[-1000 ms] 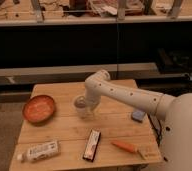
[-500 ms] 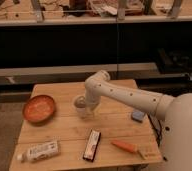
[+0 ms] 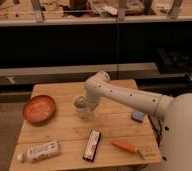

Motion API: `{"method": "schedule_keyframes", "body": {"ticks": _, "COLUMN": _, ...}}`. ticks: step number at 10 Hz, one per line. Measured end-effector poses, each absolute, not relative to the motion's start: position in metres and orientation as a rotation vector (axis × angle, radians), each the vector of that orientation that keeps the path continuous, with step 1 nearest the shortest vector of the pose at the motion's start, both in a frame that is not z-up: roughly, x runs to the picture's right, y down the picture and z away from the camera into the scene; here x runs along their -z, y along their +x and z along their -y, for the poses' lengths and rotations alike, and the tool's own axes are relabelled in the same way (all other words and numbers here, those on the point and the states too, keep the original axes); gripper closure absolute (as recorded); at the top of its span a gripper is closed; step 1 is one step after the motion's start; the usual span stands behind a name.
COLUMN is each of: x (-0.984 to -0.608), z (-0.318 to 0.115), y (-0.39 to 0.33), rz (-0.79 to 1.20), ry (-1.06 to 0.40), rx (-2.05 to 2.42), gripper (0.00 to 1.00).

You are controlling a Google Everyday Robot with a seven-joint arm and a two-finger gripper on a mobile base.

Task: Place the ceramic cup in the ceramic bowl

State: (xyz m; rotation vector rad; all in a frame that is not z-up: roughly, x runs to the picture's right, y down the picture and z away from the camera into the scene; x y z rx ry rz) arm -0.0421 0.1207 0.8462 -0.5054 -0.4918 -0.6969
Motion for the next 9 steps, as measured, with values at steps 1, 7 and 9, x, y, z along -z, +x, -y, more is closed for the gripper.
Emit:
{"method": "schedule_keyframes", "body": {"ticks": 1, "x": -0.8469, "z": -0.1212, "y": -0.0426, "rz": 0.493, "ry": -0.504, "rx": 0.698, "gripper": 0.2}}
{"method": "schedule_keyframes", "body": {"ticks": 7, "x": -0.8513, "z": -0.1249, "y": -0.0432, "rz": 0.498, "ry": -0.497, "rx": 0.708, "gripper": 0.44}}
{"method": "schedule_keyframes", "body": {"ticks": 9, "x": -0.8524, "z": -0.1259, "y": -0.0434, "rz": 0.498, "ry": -0.496, "rx": 0.711, "gripper": 0.64}}
